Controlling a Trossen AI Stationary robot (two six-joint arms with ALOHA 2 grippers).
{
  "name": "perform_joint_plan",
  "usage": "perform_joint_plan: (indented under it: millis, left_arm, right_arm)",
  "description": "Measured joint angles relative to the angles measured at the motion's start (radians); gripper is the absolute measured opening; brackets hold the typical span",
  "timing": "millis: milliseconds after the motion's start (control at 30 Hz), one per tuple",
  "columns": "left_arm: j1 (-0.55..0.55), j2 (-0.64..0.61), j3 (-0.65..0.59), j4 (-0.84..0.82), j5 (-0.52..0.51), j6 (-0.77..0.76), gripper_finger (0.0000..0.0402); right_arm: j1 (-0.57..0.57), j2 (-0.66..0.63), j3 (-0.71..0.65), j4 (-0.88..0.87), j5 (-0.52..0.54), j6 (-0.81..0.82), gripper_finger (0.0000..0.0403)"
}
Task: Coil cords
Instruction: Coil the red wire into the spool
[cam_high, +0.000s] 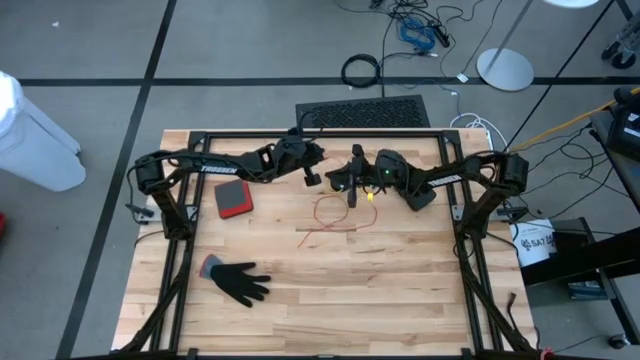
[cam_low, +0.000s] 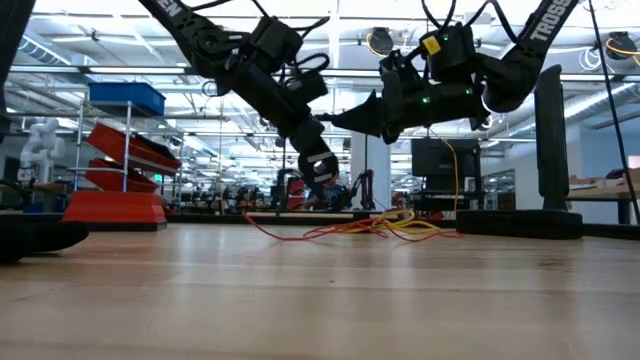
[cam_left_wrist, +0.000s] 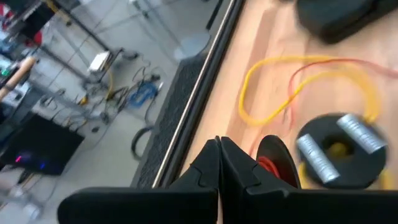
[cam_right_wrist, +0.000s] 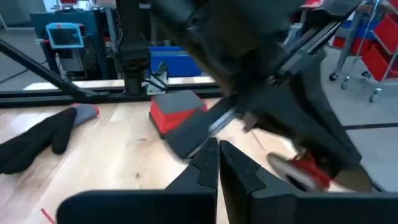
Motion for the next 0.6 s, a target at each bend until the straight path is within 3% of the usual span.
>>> perform_joint_plan:
  millis: [300,600]
  left_arm:
    - [-0.007,0.0,0.0,0.063,0.007,-0.018,0.0]
    - [-0.006,0.0,0.0,0.049,0.008,-0.017,0.0]
  right_arm:
    - [-0.004,0.0,0.0,-0.021,0.09,-0.006,0.0001]
    - [-0.072,0.0,0.0,-0.219,0.142,-0.075,0.002]
